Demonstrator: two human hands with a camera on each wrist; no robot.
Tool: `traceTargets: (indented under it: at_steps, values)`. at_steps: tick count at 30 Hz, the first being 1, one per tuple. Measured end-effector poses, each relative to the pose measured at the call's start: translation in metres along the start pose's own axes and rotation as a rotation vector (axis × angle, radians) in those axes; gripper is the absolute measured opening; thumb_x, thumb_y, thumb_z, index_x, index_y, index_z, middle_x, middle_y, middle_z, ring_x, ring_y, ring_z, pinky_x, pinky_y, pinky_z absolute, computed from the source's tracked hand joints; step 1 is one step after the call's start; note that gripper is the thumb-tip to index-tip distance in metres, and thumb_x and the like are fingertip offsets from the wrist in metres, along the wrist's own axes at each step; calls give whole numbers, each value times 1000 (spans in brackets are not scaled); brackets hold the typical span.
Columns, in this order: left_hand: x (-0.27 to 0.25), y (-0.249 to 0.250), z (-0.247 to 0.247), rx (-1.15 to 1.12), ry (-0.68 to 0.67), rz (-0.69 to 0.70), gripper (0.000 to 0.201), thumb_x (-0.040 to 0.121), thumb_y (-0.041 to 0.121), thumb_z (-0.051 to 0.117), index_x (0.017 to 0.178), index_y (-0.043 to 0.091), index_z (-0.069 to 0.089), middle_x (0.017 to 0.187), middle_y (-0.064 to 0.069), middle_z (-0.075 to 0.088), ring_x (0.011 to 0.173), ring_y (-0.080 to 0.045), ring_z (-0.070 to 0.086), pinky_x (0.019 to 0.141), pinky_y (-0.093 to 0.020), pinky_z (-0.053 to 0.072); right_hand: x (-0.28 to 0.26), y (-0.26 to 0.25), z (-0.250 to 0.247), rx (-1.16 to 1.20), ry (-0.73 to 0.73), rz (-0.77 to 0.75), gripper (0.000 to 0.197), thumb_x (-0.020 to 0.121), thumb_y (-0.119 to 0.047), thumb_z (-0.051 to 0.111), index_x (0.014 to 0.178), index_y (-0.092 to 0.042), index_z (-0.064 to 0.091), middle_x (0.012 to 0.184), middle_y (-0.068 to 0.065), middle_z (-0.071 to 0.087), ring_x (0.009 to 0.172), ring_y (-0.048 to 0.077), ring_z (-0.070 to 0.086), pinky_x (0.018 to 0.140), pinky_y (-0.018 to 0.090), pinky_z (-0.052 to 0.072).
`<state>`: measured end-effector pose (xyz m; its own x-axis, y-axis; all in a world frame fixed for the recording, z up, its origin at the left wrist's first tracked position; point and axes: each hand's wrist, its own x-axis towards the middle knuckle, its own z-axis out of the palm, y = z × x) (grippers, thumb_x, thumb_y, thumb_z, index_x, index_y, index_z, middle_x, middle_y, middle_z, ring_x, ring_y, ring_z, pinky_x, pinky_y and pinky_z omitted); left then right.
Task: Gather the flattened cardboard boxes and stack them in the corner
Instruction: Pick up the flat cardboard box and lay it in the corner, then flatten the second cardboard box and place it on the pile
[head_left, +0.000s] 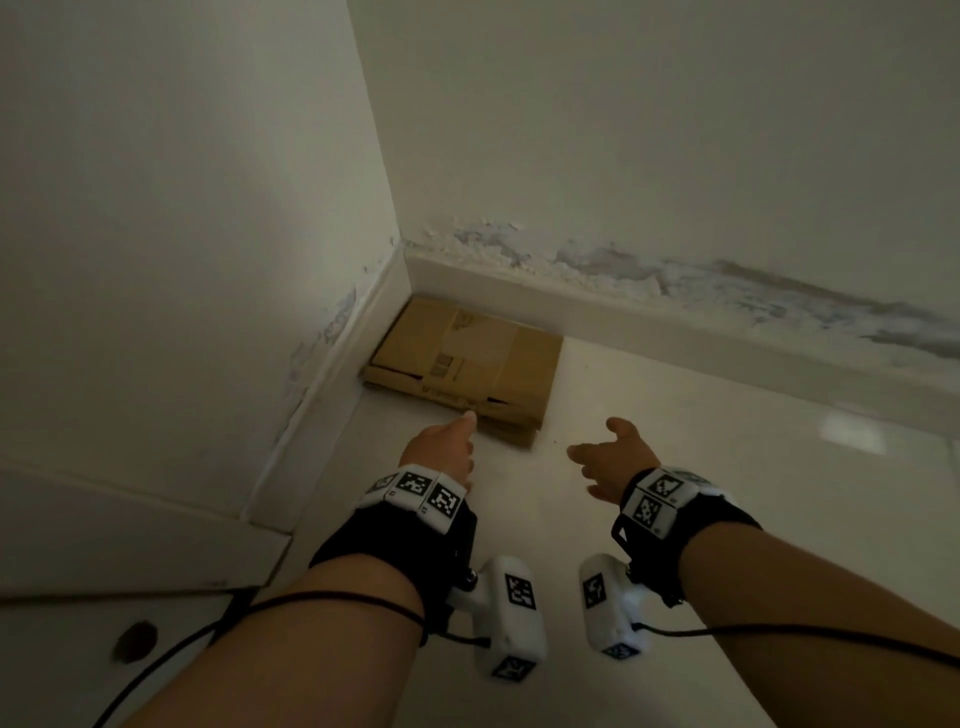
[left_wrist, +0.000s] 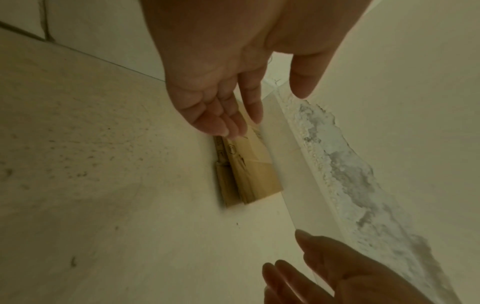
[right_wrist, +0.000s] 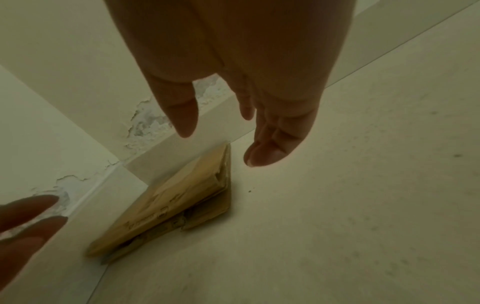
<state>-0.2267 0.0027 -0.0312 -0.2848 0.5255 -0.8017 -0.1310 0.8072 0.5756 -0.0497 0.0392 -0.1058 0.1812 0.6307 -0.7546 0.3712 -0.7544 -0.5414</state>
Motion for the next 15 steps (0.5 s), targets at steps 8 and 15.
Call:
traceTargets:
  at_steps: [8, 15]
  values:
    - [-45, -30, 63, 85, -131, 77, 24, 87, 36, 52, 74, 16, 56, 79, -1, 55, 70, -17, 50, 69, -32, 42, -39, 78, -96, 81, 207, 60, 86, 73, -30, 72, 144, -24, 24, 127, 16, 52, 110, 37, 58, 95, 53, 49]
    - [-109, -82, 123, 191, -267, 121, 22, 88, 35, 51, 75, 18, 55, 77, 1, 53, 67, -15, 48, 61, -29, 39, -99, 185, -199, 63, 457, 189, 78, 73, -27, 72, 141, -16, 35, 126, 16, 56, 111, 37, 59, 96, 49, 50]
